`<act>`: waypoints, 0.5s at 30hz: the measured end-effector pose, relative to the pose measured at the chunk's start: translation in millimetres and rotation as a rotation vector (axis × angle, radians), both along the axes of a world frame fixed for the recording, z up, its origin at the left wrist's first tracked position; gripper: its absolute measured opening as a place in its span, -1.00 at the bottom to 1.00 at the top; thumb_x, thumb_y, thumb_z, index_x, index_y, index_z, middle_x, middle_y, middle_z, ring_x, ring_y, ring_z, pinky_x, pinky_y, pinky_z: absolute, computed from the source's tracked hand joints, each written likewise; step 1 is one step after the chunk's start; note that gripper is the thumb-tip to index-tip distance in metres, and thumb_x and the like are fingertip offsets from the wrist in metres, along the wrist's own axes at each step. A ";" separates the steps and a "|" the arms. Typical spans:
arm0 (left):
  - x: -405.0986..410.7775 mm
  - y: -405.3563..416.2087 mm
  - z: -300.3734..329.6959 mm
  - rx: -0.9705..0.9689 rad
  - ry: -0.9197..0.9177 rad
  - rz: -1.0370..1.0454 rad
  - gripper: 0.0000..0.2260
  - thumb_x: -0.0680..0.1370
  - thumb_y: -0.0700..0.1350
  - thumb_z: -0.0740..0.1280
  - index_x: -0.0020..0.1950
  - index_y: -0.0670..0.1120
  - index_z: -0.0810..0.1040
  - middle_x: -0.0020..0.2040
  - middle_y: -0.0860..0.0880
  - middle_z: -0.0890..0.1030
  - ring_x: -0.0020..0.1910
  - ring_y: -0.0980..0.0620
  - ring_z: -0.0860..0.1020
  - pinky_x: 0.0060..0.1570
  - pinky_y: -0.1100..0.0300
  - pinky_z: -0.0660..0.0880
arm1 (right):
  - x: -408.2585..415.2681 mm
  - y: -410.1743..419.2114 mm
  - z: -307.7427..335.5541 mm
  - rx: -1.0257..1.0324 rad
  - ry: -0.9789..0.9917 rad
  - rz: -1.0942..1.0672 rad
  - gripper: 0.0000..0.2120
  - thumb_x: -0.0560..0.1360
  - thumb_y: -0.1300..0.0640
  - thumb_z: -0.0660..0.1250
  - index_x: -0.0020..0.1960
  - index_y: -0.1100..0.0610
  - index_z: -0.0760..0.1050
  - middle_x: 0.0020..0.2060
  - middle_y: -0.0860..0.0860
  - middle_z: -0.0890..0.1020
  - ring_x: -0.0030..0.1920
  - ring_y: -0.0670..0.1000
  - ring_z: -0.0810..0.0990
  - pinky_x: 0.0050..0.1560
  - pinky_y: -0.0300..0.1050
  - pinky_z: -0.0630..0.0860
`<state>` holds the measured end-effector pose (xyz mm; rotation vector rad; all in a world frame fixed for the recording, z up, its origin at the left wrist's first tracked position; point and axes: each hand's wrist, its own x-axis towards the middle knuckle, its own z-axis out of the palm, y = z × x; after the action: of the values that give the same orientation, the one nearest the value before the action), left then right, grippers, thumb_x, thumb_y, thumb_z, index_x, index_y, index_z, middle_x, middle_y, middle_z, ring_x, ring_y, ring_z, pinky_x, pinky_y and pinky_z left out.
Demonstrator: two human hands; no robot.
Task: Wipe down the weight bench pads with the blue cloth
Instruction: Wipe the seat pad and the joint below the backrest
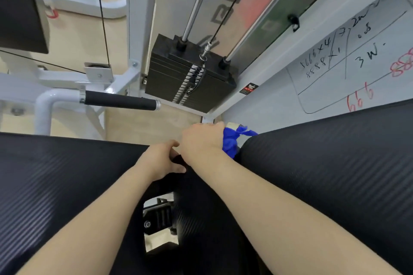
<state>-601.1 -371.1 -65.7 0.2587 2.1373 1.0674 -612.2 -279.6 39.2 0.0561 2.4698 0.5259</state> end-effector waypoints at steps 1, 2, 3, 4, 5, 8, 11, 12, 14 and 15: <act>-1.4 -0.4 -3.3 0.001 0.003 0.000 -0.40 0.34 -0.03 0.49 0.33 -0.02 0.39 0.08 0.04 0.62 0.05 0.03 0.55 -0.01 0.20 0.44 | -1.7 -1.4 -4.5 0.007 -0.007 -0.032 -0.72 0.54 0.10 0.13 0.18 0.03 0.50 0.17 0.01 0.54 0.19 0.11 0.44 0.21 0.07 0.21; -3.5 -2.2 -7.3 0.006 0.008 0.002 -0.40 0.36 -0.04 0.48 0.36 -0.02 0.36 0.09 0.03 0.61 0.05 0.04 0.54 -0.02 0.21 0.42 | -5.3 -5.6 -10.9 0.017 -0.039 -0.056 -0.72 0.54 0.11 0.13 0.18 0.03 0.50 0.17 0.01 0.54 0.19 0.11 0.44 0.21 0.08 0.22; -3.6 -5.9 -12.6 -0.015 0.012 -0.004 -0.38 0.39 -0.04 0.47 0.39 -0.01 0.32 0.14 0.01 0.59 0.10 0.03 0.53 0.03 0.21 0.42 | -8.9 -11.3 -22.0 0.021 -0.094 -0.061 -0.72 0.53 0.12 0.14 0.19 0.04 0.50 0.18 0.02 0.53 0.21 0.12 0.44 0.23 0.11 0.22; -3.4 -8.6 -13.6 -0.100 0.060 -0.052 -0.33 0.40 -0.01 0.45 0.44 -0.01 0.24 0.26 -0.04 0.53 0.24 -0.02 0.47 0.16 0.16 0.40 | -11.6 -15.0 -30.0 0.034 -0.156 -0.060 -0.71 0.53 0.12 0.16 0.20 0.06 0.49 0.20 0.03 0.52 0.23 0.13 0.42 0.24 0.15 0.22; -1.2 -13.5 -16.4 -0.276 0.142 -0.151 -0.26 0.41 0.06 0.43 0.48 -0.02 0.14 0.39 -0.08 0.39 0.40 -0.09 0.32 0.33 0.08 0.28 | -14.3 -19.2 -40.5 0.047 -0.223 -0.052 -0.71 0.52 0.12 0.18 0.22 0.07 0.49 0.21 0.04 0.51 0.25 0.15 0.41 0.26 0.17 0.22; 5.5 -29.4 -24.5 -0.678 0.322 -0.386 -0.11 0.39 0.20 0.39 0.52 -0.10 -0.03 0.53 -0.11 0.08 0.53 -0.13 -0.02 0.48 0.02 -0.06 | -18.7 -27.7 -58.3 0.049 -0.354 -0.049 -0.74 0.51 0.14 0.19 0.17 0.07 0.49 0.18 0.04 0.52 0.24 0.16 0.40 0.27 0.15 0.22; 5.3 -32.9 -25.8 -0.706 0.371 -0.394 -0.14 0.33 0.20 0.43 0.47 -0.09 0.10 0.45 -0.07 0.24 0.45 -0.09 0.18 0.45 0.06 0.05 | -14.8 -28.2 -56.4 0.003 -0.306 -0.010 -0.75 0.53 0.16 0.15 0.15 0.09 0.50 0.18 0.06 0.53 0.22 0.13 0.43 0.28 0.12 0.21; 4.7 -29.5 -24.4 -0.715 0.373 -0.392 -0.16 0.32 0.19 0.44 0.45 -0.08 0.15 0.41 -0.06 0.29 0.40 -0.09 0.24 0.42 0.07 0.11 | -11.5 -26.2 -48.5 0.012 -0.277 0.014 -0.74 0.53 0.16 0.15 0.17 0.10 0.49 0.20 0.07 0.53 0.24 0.13 0.42 0.29 0.12 0.21; 3.5 -22.5 -21.1 -0.759 0.382 -0.394 -0.20 0.30 0.16 0.47 0.40 -0.09 0.19 0.35 -0.06 0.35 0.34 -0.09 0.31 0.38 0.07 0.17 | -10.3 -19.8 -31.6 0.050 -0.210 0.061 -0.70 0.54 0.15 0.14 0.24 0.10 0.46 0.25 0.08 0.49 0.29 0.16 0.39 0.32 0.15 0.18; 3.8 -20.5 -20.5 -0.782 0.385 -0.401 -0.21 0.30 0.16 0.47 0.39 -0.09 0.21 0.33 -0.06 0.37 0.32 -0.09 0.33 0.36 0.07 0.19 | -10.4 -16.7 -25.7 0.067 -0.187 0.079 -0.69 0.55 0.14 0.14 0.26 0.10 0.45 0.26 0.08 0.49 0.30 0.16 0.38 0.32 0.17 0.17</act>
<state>-597.4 -391.6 -86.1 0.5081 2.5129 -0.0870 -622.5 -296.4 13.4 -0.0613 2.2798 0.6184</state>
